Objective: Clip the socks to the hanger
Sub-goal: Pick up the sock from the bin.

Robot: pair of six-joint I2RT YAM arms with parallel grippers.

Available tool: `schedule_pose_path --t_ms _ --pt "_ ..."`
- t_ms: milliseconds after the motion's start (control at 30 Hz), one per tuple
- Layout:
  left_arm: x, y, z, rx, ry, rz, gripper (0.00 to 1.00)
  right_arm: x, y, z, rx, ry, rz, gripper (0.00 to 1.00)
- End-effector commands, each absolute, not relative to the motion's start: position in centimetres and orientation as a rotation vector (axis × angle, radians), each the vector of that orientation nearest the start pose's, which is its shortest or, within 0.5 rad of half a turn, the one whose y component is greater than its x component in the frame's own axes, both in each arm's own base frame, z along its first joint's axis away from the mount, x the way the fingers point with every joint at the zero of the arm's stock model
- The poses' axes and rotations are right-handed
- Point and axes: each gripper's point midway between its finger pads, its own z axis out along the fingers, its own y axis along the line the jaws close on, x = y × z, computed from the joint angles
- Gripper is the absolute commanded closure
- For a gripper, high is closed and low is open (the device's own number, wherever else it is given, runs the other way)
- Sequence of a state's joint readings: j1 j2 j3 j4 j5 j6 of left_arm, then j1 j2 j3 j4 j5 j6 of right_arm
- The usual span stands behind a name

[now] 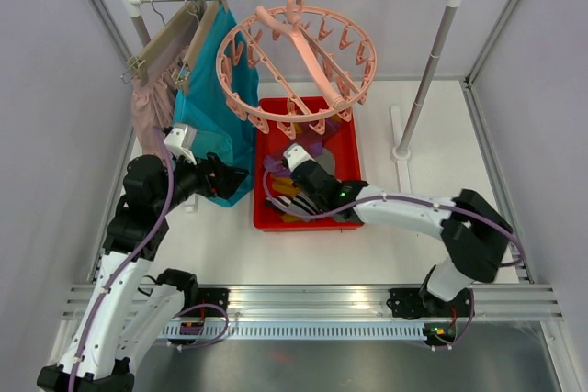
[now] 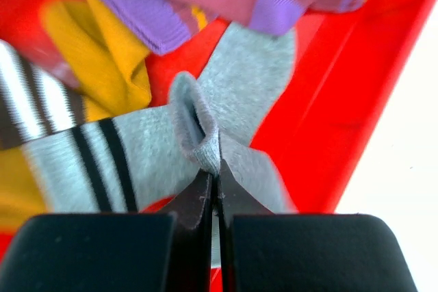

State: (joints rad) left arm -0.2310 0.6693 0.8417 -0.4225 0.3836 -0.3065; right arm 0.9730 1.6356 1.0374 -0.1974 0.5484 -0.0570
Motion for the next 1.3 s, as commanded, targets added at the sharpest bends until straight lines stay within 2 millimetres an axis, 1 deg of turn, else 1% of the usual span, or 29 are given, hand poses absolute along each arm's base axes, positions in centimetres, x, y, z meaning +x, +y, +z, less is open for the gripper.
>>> schedule_pose_path --t_ms 0,33,67,100,133,167,233,267,300,333,367,433,467,533,633,700,867,900,933,967,1033,1067,1133,1167,1267 --pt "23.2 -15.7 30.5 0.259 1.759 -0.894 0.0 29.1 28.8 16.1 -0.693 1.954 0.072 1.0" --pt "23.2 -16.0 30.7 0.267 1.745 -0.917 0.0 28.7 28.8 16.8 -0.67 1.947 0.107 1.0" --pt "22.9 -16.5 30.6 0.284 1.739 -0.952 0.0 28.2 28.4 18.3 -0.646 1.924 0.151 1.0" --pt "23.1 -16.8 31.5 0.285 1.697 -0.975 0.0 27.7 28.5 19.1 -0.642 1.913 0.197 1.0" --pt "23.1 -17.0 31.6 0.289 1.686 -0.99 0.0 27.2 28.6 19.8 -0.623 1.906 0.243 1.0" --pt "23.0 -17.5 31.4 0.304 1.676 -1.008 0.0 26.6 28.3 21.5 -0.6 1.873 0.293 1.0" --pt "23.1 -18.1 32.1 0.317 1.626 -1.018 0.0 25.6 28.4 23.1 -0.59 1.845 0.38 1.0" --pt "23.1 -18.7 31.9 0.324 1.625 -1.022 0.0 24.9 28.0 24.7 -0.567 1.819 0.43 1.0" --pt "23.1 -19.0 32.0 0.334 1.61 -1.015 0.0 24.6 28.0 25.4 -0.562 1.807 0.464 1.0" --pt "23.2 -19.4 31.8 0.337 1.618 -1.016 0.0 23.8 28.3 26.2 -0.576 1.791 0.518 1.0" --pt "22.9 -20.2 32.2 0.367 1.586 -1.034 0.0 23.3 28.1 27.6 -0.556 1.765 0.567 1.0" --pt "22.8 -21.3 32.5 0.4 1.545 -1.06 0.01 22.2 28.4 29.1 -0.562 1.733 0.649 1.0" --pt "22.4 -22.1 32.8 0.43 1.521 -1.081 0.02 21.7 28.2 30.3 -0.554 1.707 0.687 1.0" --pt "22.3 -22.7 33.1 0.459 1.473 -1.087 0.04 20.9 28.3 31.6 -0.552 1.683 0.75 1.0" --pt "22.1 -23.4 33.2 0.489 1.44 -1.099 0.07 19.3 28.3 33.8 -0.564 1.635 0.848 1.0" --pt "21.7 -24.0 33.9 0.518 1.393 -1.12 0.08 18.5 28.4 34.5 -0.573 1.621 0.899 1.0" --pt "21.3 -25.5 34.9 0.578 1.348 -1.165 0.14 17.3 28.5 36.3 -0.575 1.577 0.983 1.0" --pt "21.1 -25.7 35.1 0.589 1.338 -1.173 0.18 17.2 28.5 36.5 -0.57 1.573 0.991 1.0" --pt "21.0 -25.9 35.3 0.599 1.326 -1.181 0.19 16.8 28.8 36.8 -0.583 1.565 1.019 1.0" --pt "20.7 -26.4 35.2 0.616 1.324 -1.198 0.2 16.8 28.8 36.9 -0.58 1.564 1.025 1.0" --pt "20.1 -26.9 35.6 0.644 1.306 -1.218 0.25 16.6 28.8 37.4 -0.574 1.552 1.041 1.0" --pt "20.1 -27.2 35.4 0.655 1.31 -1.223 0.26 16.6 28.9 37.6 -0.575 1.548 1.049 1.0" --pt "19.9 -27.4 35.6 0.661 1.295 -1.231 0.26 16.3 29.1 38.2 -0.579 1.532 1.069 1.0" --pt "19.7 -27.5 35.8 0.663 1.287 -1.242 0.27 16.4 29.2 38.2 -0.579 1.536 1.072 1.0" --pt "19.2 -28.0 36.1 0.684 1.268 -1.264 0.35 16.7 29.4 38.3 -0.571 1.543 1.063 1.0"
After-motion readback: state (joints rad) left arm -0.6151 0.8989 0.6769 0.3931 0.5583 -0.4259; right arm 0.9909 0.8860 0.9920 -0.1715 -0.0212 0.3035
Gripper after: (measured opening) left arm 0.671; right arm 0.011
